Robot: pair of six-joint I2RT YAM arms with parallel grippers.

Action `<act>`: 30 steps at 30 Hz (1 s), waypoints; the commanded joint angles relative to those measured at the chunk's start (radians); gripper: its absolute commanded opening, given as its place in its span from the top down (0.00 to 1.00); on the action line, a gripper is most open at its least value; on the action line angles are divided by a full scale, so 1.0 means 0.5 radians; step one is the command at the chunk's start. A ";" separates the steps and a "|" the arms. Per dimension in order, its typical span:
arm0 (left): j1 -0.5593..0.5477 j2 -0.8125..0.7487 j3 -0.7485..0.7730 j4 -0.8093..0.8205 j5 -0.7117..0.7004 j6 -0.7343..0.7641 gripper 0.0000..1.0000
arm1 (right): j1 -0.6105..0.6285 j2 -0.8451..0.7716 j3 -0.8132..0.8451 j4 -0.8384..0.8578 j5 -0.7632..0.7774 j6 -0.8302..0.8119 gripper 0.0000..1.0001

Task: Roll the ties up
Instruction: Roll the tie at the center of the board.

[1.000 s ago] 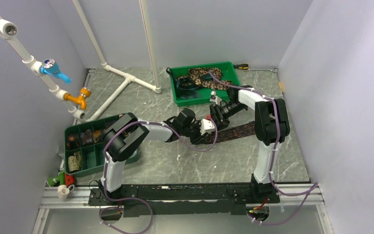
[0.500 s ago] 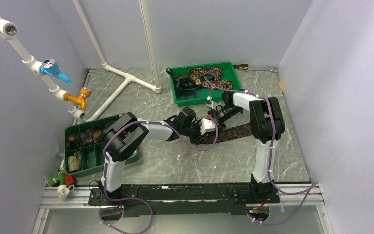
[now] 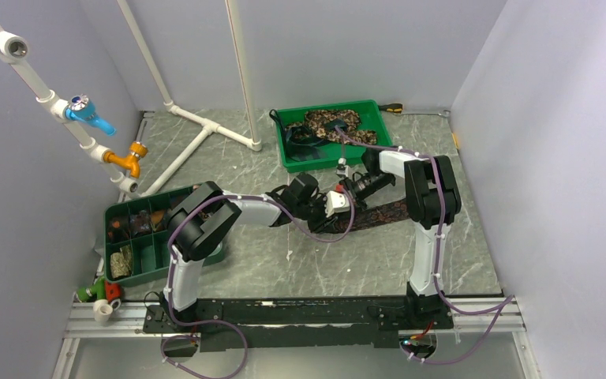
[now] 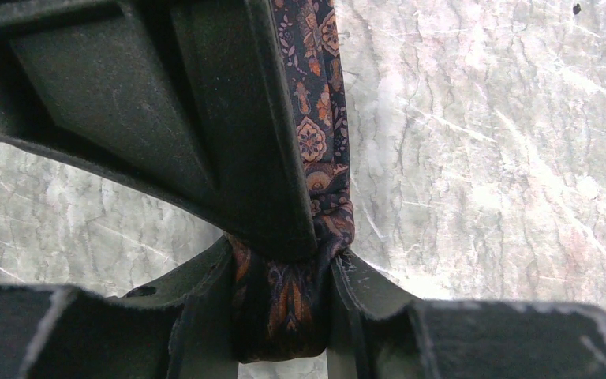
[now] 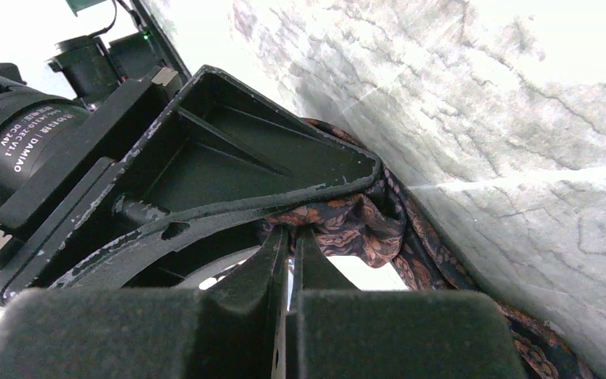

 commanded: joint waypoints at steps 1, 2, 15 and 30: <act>0.023 0.142 -0.119 -0.464 -0.084 0.021 0.62 | -0.052 0.037 -0.083 0.200 0.532 -0.091 1.00; 0.024 0.122 -0.146 -0.438 -0.069 0.018 0.57 | -0.057 0.042 -0.094 0.213 0.568 -0.089 1.00; 0.030 -0.028 -0.214 0.094 0.171 0.040 0.33 | -0.059 0.066 -0.116 0.324 0.859 -0.068 1.00; -0.009 0.218 0.016 0.378 0.112 0.233 0.31 | -0.054 0.166 -0.028 0.285 0.940 -0.048 1.00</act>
